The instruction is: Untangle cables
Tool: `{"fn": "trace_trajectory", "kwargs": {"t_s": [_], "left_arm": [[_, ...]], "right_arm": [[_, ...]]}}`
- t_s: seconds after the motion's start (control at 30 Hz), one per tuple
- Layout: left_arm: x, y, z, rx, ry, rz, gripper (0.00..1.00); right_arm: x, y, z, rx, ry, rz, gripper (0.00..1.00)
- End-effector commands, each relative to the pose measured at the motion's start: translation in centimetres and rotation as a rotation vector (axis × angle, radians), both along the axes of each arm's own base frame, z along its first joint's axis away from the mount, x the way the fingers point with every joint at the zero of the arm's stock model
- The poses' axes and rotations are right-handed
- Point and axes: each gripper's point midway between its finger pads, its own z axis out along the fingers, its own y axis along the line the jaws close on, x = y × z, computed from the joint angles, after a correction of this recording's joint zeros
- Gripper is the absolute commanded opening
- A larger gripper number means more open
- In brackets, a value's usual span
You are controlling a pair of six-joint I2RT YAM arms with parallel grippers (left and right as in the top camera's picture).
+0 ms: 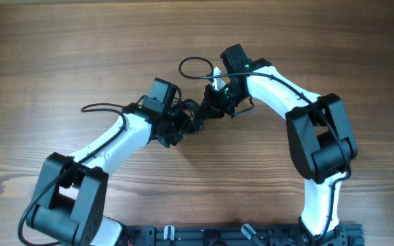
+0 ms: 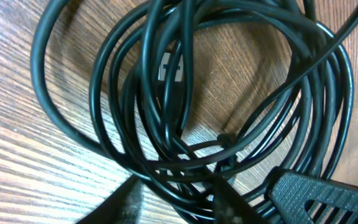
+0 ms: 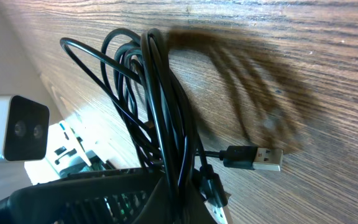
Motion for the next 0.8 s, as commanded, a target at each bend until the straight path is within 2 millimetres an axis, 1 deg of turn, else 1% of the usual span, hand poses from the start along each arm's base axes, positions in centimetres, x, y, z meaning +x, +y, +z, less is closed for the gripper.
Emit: {"fn": "trace_trajectory", "kwargs": {"t_s": [0.0,0.03,0.13,0.2,0.3,0.43,0.5,0.57,0.63,0.67,0.77], "left_arm": [[-0.1,1.0,-1.0,0.074,0.0,0.023,0.32],[-0.1,1.4,-1.1,0.094,-0.002,0.029,0.31],[-0.1,2.3,-1.4,0.145,-0.006,0.038,0.22],[-0.1,2.5,-1.4,0.156,-0.006,0.041,0.13],[0.0,2.6,-1.4,0.162,-0.009,0.043,0.04],[-0.1,3.7,-1.7,0.219,-0.009,0.058,0.04],[0.0,4.4,-1.8,0.253,-0.021,0.03,0.04],[0.3,5.3,-1.8,0.266,-0.027,0.008,0.04],[0.2,6.5,-1.9,0.276,-0.005,0.03,0.04],[0.1,7.5,-1.9,0.283,0.011,0.046,0.04],[0.1,9.5,-1.7,0.306,0.014,0.015,0.04]], "right_arm": [[-0.6,0.2,-0.6,0.016,0.041,0.005,0.04],[-0.6,0.2,-0.6,0.015,0.041,0.005,0.04],[-0.6,0.2,-0.6,0.014,0.043,0.005,0.04],[-0.6,0.2,-0.6,0.014,0.043,0.005,0.04],[-0.7,0.2,-0.6,0.014,0.043,0.005,0.04],[-0.8,0.1,-0.7,0.006,0.05,0.005,0.04],[-1.0,-0.3,-1.0,-0.019,0.056,0.003,0.04],[-1.2,-1.4,-2.0,-0.106,0.06,-0.006,0.04],[-1.4,-2.9,-3.0,-0.212,0.06,-0.015,0.04],[-1.6,-4.8,-4.1,-0.336,0.052,-0.019,0.04],[-2.1,-8.5,-5.4,-0.559,0.049,-0.034,0.04]]}}
